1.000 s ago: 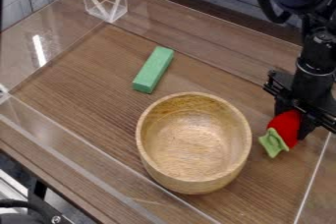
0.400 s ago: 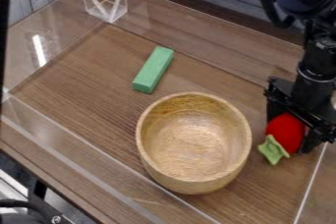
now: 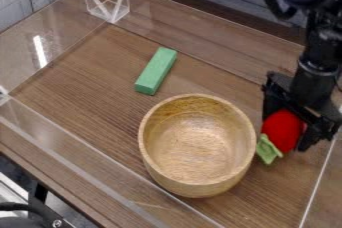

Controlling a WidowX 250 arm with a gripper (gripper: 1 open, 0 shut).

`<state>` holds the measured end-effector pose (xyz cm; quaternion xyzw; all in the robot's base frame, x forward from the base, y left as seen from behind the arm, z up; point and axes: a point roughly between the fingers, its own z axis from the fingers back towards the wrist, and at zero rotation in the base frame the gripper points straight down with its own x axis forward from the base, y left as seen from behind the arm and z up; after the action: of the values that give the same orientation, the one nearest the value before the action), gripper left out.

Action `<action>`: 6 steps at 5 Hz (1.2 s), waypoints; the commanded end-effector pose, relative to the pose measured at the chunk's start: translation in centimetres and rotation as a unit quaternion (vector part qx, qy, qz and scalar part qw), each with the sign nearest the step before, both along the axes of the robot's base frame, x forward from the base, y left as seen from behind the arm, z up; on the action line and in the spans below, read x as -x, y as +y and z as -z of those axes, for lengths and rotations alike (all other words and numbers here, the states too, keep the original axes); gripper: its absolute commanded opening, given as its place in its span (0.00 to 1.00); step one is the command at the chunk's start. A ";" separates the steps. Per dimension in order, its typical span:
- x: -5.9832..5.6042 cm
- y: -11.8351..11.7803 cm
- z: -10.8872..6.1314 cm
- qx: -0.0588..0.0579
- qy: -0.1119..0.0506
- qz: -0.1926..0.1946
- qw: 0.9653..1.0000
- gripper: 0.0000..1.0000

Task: Move the red fruit to the right

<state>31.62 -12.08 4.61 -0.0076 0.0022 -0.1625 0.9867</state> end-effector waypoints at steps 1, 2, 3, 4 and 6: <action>-1.2 1.0 -4.1 0.008 -0.052 -0.006 0.999 1.00; -2.3 0.3 -4.9 0.011 -0.054 0.010 0.998 1.00; -3.2 -1.0 -4.1 0.011 -0.046 0.034 0.998 0.00; -3.4 -1.7 -2.5 0.011 -0.039 0.026 0.999 1.00; -4.1 -1.3 -1.3 0.013 -0.042 0.006 0.999 1.00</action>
<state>34.82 -13.28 3.37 -0.0087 -0.0031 -0.1703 0.9854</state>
